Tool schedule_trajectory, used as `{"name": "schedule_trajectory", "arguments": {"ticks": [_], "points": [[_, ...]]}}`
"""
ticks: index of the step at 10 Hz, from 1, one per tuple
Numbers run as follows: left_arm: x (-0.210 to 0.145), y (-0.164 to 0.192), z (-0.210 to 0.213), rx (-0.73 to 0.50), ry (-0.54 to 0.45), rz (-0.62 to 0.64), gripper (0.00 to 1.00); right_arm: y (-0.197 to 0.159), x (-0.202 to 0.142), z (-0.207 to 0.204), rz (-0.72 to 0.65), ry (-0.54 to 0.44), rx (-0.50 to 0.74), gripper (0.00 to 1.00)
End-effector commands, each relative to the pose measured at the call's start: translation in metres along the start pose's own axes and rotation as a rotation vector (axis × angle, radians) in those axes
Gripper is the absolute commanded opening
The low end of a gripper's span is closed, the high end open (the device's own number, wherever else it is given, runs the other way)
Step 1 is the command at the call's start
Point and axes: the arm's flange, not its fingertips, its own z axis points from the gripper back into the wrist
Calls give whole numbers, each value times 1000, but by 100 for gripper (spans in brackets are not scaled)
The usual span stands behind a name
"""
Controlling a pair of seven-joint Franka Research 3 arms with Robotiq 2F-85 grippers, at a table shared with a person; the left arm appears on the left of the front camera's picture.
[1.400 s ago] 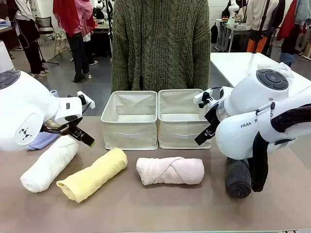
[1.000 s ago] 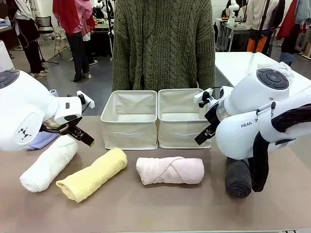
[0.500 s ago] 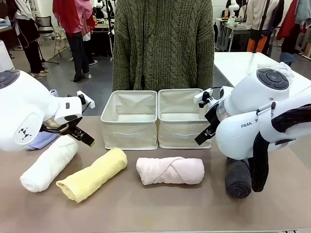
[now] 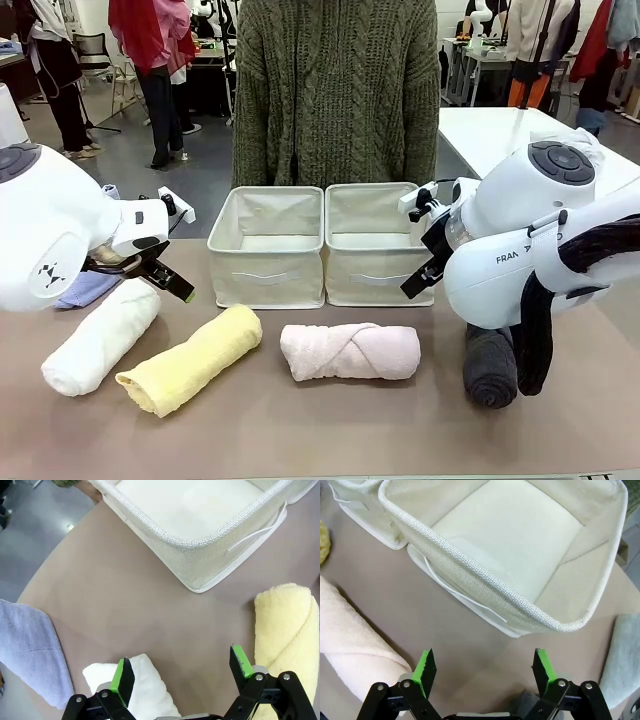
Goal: Sort the towels based on their folding style.
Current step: Pick up one triangle-folded towel and place it in the left Fabric basket.
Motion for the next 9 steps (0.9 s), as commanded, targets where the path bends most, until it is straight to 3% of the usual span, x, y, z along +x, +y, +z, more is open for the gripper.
{"name": "schedule_trajectory", "arguments": {"ticks": [1,2,5,6,8,9], "points": [[16,3,26,-32,-40,-32,100,8,17,32,9,-33,-19,100],[40,-2,71,-7,-4,-80,100,18,39,80,10,-36,30,100],[103,3,171,48,81,-160,100,22,92,191,-32,-11,16,100],[115,0,204,59,65,-161,100,28,105,229,-33,-28,-17,100],[118,2,242,108,5,-143,100,39,110,258,-18,-39,-112,100],[115,-5,227,46,39,-139,100,32,100,250,-15,-61,-15,100]]}}
